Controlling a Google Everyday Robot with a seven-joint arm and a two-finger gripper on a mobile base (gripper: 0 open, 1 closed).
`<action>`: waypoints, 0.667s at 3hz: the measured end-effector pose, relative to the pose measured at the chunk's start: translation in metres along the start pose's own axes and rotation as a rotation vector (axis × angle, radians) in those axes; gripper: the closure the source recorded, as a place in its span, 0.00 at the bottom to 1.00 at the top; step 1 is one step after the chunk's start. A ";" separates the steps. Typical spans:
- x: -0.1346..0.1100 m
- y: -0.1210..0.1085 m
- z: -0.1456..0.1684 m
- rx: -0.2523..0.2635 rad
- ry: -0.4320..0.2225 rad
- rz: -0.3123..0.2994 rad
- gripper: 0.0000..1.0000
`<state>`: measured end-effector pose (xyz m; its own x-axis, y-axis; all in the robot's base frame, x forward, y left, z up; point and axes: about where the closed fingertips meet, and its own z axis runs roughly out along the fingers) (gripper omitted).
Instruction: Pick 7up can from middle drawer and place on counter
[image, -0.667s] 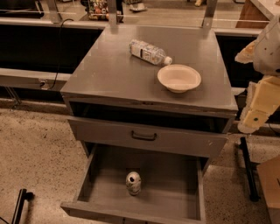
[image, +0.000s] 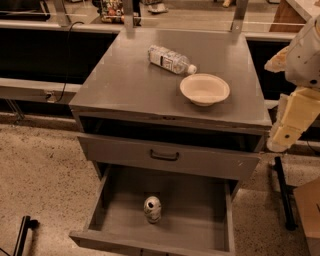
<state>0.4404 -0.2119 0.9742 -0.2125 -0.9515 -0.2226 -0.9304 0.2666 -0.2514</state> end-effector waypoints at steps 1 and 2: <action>-0.024 0.021 0.040 -0.055 -0.101 -0.018 0.00; -0.065 0.071 0.105 -0.153 -0.285 -0.063 0.00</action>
Offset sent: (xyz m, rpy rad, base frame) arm 0.0538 0.1989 -0.2109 0.6838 -0.2876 0.1750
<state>0.4198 -0.1157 0.8722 -0.0807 -0.8783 -0.4713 -0.9779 0.1613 -0.1332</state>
